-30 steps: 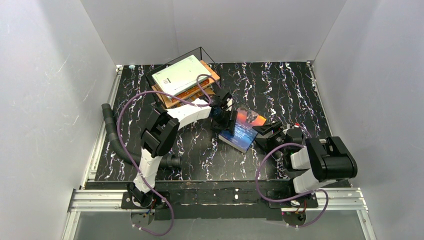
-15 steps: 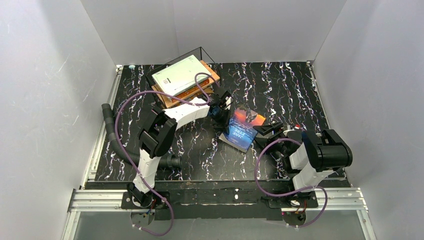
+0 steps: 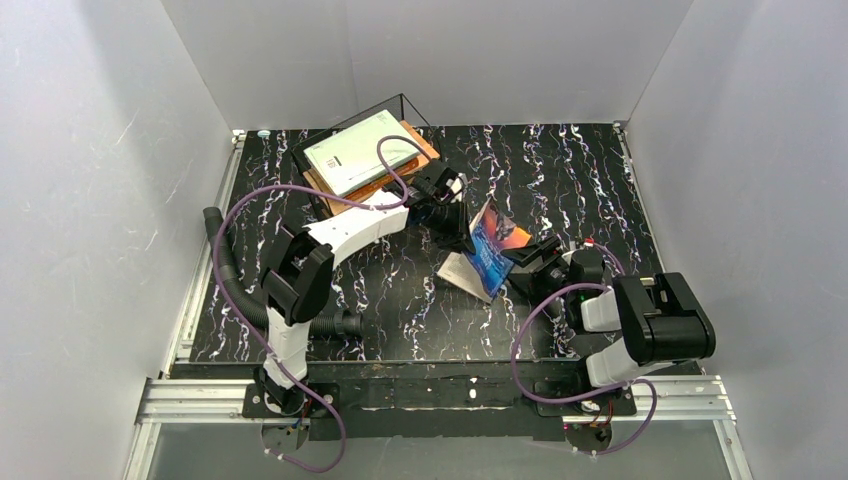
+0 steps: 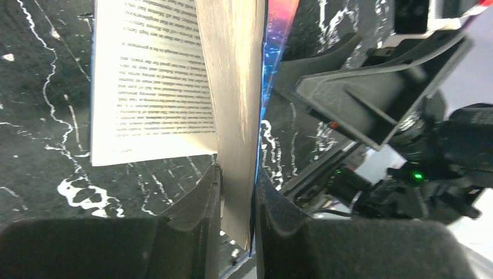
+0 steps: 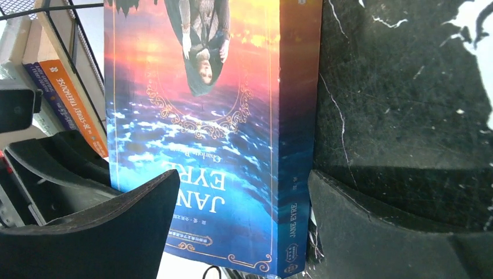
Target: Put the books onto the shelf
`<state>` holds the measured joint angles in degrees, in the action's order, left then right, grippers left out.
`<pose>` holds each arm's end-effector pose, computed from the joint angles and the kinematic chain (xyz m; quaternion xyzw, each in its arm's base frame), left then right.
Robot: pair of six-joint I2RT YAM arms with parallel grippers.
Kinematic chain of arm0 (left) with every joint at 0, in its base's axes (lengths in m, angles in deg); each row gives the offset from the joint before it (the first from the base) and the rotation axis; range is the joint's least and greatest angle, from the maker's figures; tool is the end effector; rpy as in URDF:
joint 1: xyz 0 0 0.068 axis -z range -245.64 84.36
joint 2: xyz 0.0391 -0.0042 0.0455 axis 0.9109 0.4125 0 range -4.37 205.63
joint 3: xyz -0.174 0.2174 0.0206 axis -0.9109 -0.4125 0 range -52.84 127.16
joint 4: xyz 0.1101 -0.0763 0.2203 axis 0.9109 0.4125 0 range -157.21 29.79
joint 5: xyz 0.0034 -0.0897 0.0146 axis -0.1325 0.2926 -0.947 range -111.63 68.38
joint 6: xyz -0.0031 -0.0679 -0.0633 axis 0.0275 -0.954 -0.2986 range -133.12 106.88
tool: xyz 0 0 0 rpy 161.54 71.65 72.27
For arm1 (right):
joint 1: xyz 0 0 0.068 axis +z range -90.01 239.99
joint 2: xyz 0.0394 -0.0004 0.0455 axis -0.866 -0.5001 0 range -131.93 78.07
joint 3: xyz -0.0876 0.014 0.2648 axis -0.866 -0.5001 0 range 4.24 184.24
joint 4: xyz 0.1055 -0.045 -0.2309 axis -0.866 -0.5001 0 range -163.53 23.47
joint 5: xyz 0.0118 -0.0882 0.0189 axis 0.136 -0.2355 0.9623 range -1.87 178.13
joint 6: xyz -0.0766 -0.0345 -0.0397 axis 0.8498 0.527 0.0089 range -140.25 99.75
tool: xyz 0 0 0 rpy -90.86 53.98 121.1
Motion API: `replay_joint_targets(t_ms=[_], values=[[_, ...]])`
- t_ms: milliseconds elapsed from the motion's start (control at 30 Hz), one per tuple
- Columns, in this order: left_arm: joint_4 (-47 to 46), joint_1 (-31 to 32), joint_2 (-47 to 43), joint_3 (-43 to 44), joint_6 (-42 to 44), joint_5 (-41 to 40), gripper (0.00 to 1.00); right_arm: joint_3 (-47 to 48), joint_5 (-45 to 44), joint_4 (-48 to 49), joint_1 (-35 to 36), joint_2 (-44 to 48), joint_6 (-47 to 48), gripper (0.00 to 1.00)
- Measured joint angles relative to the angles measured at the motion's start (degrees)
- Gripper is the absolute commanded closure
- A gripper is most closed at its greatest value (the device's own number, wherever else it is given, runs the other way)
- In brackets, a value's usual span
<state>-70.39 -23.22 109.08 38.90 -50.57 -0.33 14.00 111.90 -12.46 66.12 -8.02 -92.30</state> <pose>0.3618 -0.3718 0.2801 0.1424 0.7923 -0.4835 0.3439 0.2512 0.0609 0.1064 0.3458 0.7442 0.4765 0.3154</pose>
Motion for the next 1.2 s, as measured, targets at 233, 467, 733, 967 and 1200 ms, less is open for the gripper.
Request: replay_joint_targets(t_ms=[233,467,733,967,1200], values=[[-6.84,-2.95,0.04,-1.46,-10.25,6.45,1.0,1.16,3.93,5.42,0.42,-5.88,-0.85,0.09],[-8.09,-3.37,0.04,-1.86,-12.26,8.26,1.0,0.57,6.69,17.9,0.37,-14.16,-4.9,0.15],[-6.73,-3.67,0.02,-2.89,-9.44,11.17,1.0,-0.57,8.85,27.12,-0.74,-19.56,-6.19,0.24],[-2.84,-4.37,0.0,-4.59,-4.04,15.67,1.0,-0.31,12.07,26.91,-1.99,-21.49,-6.4,0.65],[1.4,-4.61,0.09,-4.35,-0.98,14.78,0.45,0.24,14.86,27.41,-2.03,-22.38,-7.91,0.99]])
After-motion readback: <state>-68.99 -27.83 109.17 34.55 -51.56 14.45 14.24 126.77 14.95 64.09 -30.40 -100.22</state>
